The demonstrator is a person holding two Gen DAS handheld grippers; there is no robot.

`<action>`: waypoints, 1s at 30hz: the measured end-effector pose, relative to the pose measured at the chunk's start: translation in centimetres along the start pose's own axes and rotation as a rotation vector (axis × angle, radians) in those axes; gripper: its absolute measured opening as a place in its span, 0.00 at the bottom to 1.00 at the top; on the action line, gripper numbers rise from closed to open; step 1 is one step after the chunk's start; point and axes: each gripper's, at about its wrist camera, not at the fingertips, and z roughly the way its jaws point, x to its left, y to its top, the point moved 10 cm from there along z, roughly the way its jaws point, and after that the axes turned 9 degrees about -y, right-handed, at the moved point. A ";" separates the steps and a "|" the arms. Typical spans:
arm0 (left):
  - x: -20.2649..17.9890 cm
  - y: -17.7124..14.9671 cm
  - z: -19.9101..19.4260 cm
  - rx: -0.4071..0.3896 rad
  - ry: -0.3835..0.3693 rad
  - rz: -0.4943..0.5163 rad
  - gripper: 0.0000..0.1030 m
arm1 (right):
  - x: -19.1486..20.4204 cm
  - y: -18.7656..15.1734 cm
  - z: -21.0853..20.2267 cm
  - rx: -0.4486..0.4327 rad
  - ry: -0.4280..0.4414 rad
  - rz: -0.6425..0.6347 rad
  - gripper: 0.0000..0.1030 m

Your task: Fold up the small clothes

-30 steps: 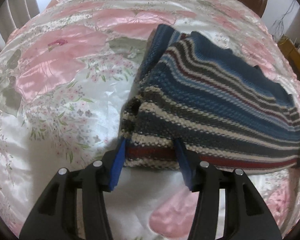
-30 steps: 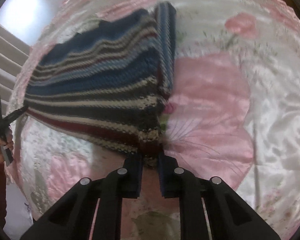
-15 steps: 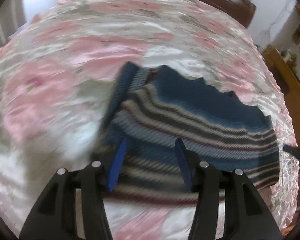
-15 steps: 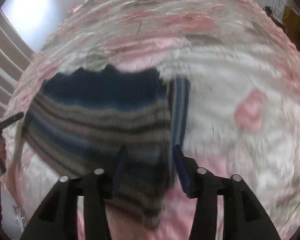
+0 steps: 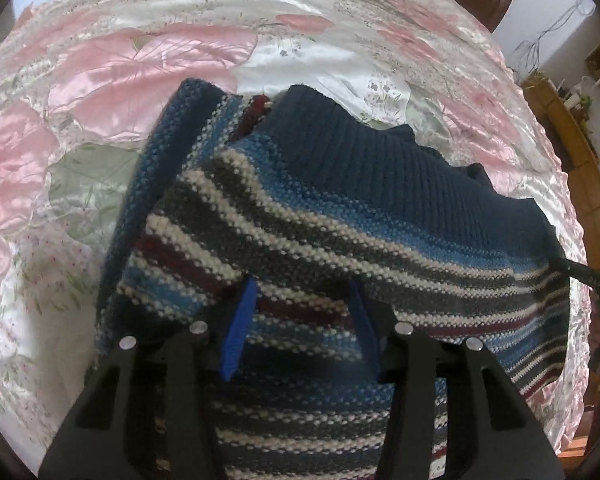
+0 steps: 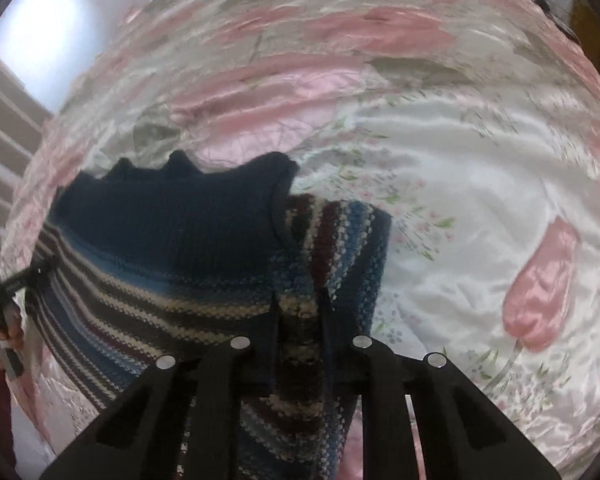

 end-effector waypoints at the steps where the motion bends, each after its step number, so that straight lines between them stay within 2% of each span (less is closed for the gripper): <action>1: 0.1 0.0 0.1 -0.001 -0.005 -0.006 0.45 | -0.4 -0.4 0.6 0.009 -0.010 0.015 0.16; 4: 0.4 -0.1 0.4 -0.003 0.000 -0.012 0.44 | -0.5 -0.8 2.0 0.022 -0.033 0.023 0.17; 8: 0.3 0.0 0.6 -0.005 0.019 -0.001 0.44 | -0.5 -0.7 1.8 0.016 -0.043 0.046 0.21; 10: 0.2 0.0 0.1 -0.008 0.021 -0.018 0.44 | -0.6 -1.0 0.6 0.020 -0.029 0.065 0.31; 11: 0.2 0.0 -0.2 -0.009 0.026 -0.028 0.44 | -0.6 -1.2 -0.2 0.020 -0.032 0.063 0.41; 12: 0.1 -0.2 -1.0 -0.013 0.041 -0.036 0.48 | -0.7 -1.5 -1.2 0.012 -0.038 0.058 0.47; 13: -0.1 -0.4 -1.8 -0.022 0.050 -0.030 0.54 | -0.8 -1.9 -2.1 -0.001 -0.046 0.051 0.51; 16: -0.9 -1.2 -4.0 -0.052 0.069 0.023 0.59 | -0.7 -4.3 -4.4 0.017 -0.009 0.073 0.56; 18: -1.5 -2.0 -5.1 -0.060 0.054 0.039 0.60 | -0.5 -6.3 -5.0 0.042 0.027 0.085 0.58; 23: -1.1 -3.7 -5.7 -0.045 0.049 0.036 0.61 | -0.8 -10.0 -4.1 0.100 0.044 0.091 0.59; 28: 0.4 -4.9 -4.8 -0.010 0.061 0.000 0.61 | -1.0 -10.7 -1.8 0.137 0.091 0.159 0.60; 30: 0.9 -5.2 -4.4 -0.005 0.064 -0.004 0.61 | -0.8 -10.9 -1.3 0.147 0.122 0.182 0.54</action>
